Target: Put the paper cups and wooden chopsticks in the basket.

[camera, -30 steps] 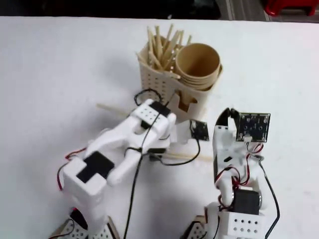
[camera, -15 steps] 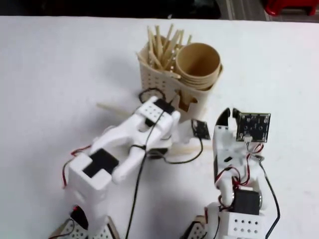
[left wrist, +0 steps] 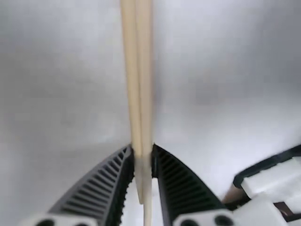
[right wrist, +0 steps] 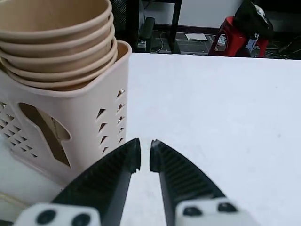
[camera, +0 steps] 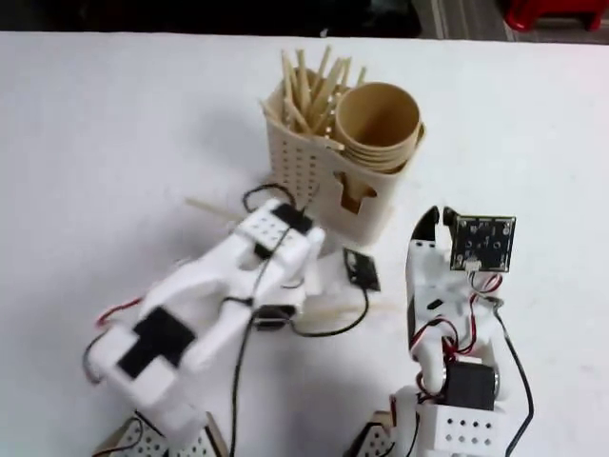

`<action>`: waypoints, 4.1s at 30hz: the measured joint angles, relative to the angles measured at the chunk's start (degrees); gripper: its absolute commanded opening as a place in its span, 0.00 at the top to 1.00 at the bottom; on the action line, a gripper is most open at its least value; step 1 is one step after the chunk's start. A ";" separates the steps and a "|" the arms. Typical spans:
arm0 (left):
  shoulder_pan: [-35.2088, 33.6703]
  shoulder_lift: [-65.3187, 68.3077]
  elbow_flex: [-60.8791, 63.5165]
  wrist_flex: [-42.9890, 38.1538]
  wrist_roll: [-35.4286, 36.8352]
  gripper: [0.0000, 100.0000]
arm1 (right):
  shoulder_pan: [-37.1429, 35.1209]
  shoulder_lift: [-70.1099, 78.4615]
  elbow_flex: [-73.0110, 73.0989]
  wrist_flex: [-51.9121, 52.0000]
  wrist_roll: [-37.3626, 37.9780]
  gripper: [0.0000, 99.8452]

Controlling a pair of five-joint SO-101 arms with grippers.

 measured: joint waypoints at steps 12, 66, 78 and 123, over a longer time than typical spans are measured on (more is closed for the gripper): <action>-16.44 -26.90 6.24 7.47 -7.12 0.98 | 0.00 0.00 0.00 0.00 0.00 0.94; -12.48 -21.10 -14.33 -66.11 45.19 0.98 | -0.09 0.00 0.00 0.00 0.00 0.94; -12.48 -21.10 -2.37 -66.20 45.27 0.98 | -0.09 0.00 0.00 0.00 0.00 0.94; -18.90 -41.23 -8.79 -10.64 10.64 0.85 | 0.09 0.00 2.64 -4.22 0.00 0.94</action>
